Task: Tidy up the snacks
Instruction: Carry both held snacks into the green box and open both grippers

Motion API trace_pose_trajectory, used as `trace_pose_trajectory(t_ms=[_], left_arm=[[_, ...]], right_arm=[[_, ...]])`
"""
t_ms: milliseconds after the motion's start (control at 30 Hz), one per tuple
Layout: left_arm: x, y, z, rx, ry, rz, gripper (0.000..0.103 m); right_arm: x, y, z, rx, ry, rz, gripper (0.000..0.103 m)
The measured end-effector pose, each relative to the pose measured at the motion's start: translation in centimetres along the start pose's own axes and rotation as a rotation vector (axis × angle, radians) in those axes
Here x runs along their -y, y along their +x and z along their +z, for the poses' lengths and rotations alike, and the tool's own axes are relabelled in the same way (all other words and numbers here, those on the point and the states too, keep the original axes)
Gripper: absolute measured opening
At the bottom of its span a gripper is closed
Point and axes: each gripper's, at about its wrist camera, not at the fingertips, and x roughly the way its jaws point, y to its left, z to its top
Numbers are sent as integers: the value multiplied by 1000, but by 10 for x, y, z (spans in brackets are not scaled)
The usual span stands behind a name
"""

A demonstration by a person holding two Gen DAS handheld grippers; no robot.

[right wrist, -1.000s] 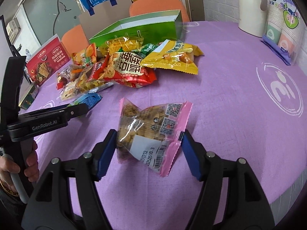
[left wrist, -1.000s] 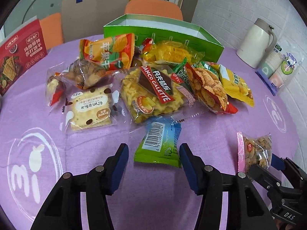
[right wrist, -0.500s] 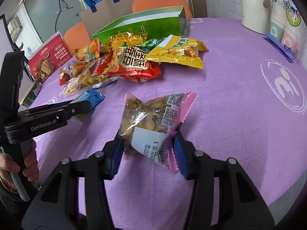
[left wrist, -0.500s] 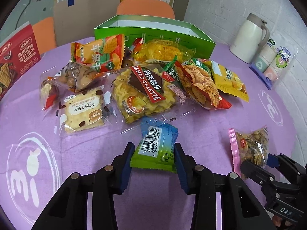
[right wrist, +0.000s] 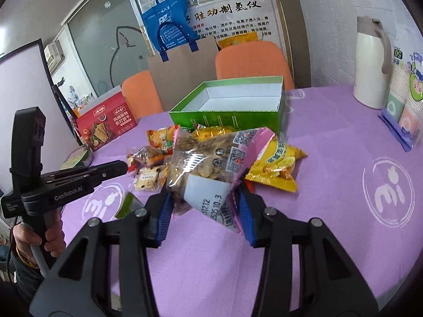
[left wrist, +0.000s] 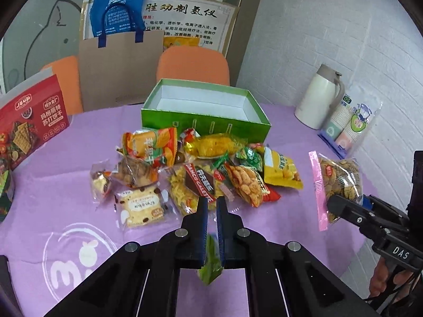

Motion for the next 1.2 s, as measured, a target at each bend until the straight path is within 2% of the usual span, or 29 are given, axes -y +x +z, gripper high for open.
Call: trace_pose_trajectory(t_ms=[33, 100, 133, 167, 233, 367, 567, 600, 667, 700, 733, 867, 967, 1067, 1200], left_arm=[[-2, 1, 2, -3, 0, 20, 6], [-6, 3, -1, -20, 15, 5, 11], [-7, 7, -5, -42, 21, -1, 26], [-9, 11, -12, -65, 29, 3, 48], [-11, 20, -29, -100, 57, 7, 61], [-22, 47, -52, -210, 63, 39, 61], [-34, 84, -50, -256, -16, 35, 63], [-33, 88, -50, -250, -13, 31, 63], [-25, 89, -53, -218, 57, 54, 53], [-22, 88, -55, -208, 76, 52, 37], [-21, 86, -56, -217, 69, 39, 30], [-28, 76, -58, -216, 28, 30, 29], [-32, 55, -50, -175, -4, 1, 29], [-25, 25, -26, -92, 27, -30, 29], [-11, 11, 20, -8, 62, -41, 29]], right_arm=[[0, 2, -1, -3, -3, 2, 47], [2, 11, -6, -31, 10, 13, 47], [5, 15, -10, -49, 18, 16, 47], [7, 20, -14, -66, 26, 19, 47], [12, 28, -22, -99, 52, 29, 47], [21, 36, -31, -133, 102, 30, 47], [23, 32, -33, -137, 100, 12, 47], [24, 32, -33, -138, 100, 9, 47], [25, 33, -33, -141, 99, 10, 47], [25, 33, -33, -141, 96, 12, 47], [25, 34, -33, -141, 94, 14, 47], [22, 34, -28, -128, 83, 28, 47], [21, 34, -18, -117, 75, 57, 47], [20, 37, 1, -88, 64, 90, 47], [17, 50, 30, -56, 10, 77, 47]])
